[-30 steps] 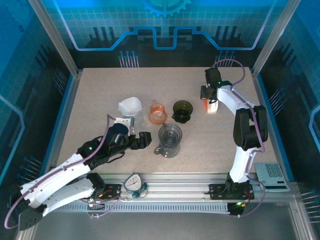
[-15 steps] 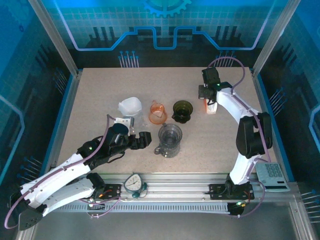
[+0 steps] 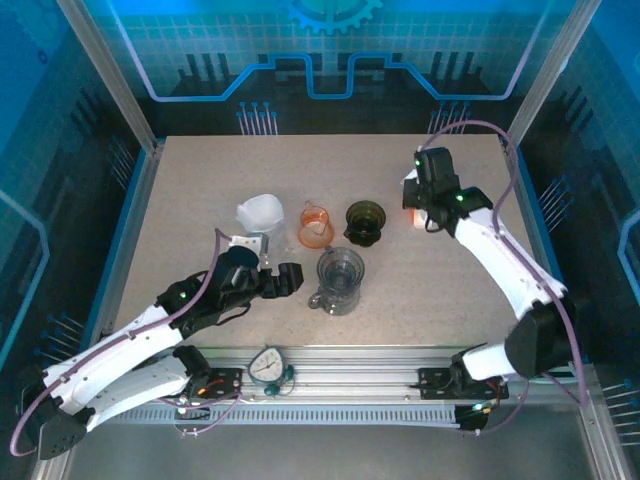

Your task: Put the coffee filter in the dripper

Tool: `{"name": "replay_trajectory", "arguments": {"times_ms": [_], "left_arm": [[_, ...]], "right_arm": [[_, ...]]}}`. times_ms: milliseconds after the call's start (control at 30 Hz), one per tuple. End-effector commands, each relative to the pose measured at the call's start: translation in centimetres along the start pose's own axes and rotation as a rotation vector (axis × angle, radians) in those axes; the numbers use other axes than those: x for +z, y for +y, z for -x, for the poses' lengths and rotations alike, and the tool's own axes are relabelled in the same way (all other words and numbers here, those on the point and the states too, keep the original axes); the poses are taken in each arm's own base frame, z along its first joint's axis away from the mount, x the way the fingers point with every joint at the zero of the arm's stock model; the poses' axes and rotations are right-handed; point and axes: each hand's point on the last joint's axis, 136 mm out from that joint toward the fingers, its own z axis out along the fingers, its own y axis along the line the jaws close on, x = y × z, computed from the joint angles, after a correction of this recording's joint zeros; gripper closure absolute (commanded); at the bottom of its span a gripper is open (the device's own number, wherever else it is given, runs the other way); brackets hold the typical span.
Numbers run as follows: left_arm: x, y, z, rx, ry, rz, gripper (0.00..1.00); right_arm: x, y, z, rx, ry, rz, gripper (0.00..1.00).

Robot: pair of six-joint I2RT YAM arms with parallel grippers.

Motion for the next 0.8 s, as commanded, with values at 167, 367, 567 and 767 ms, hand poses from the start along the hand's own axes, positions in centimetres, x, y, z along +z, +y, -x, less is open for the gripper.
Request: {"name": "replay_trajectory", "arguments": {"times_ms": [167,367,567,767], "left_arm": [[-0.7,0.6,0.2,-0.029,0.001,0.030,0.01],[-0.6,0.9,0.0,-0.035,0.012,0.049,0.01],[0.0,1.0,-0.3,-0.038,0.037,0.060,0.01],[0.4,0.6,-0.5,-0.030,0.062,0.052,0.01]], "right_arm": [[-9.6,4.8,-5.5,-0.051,0.039,0.336,1.00],[-16.2,7.5,-8.6,-0.130,0.101,0.564,1.00],[-19.0,9.5,-10.6,-0.214,0.171,0.646,1.00],[-19.1,11.1,-11.3,-0.333,0.232,0.619,1.00]]}}
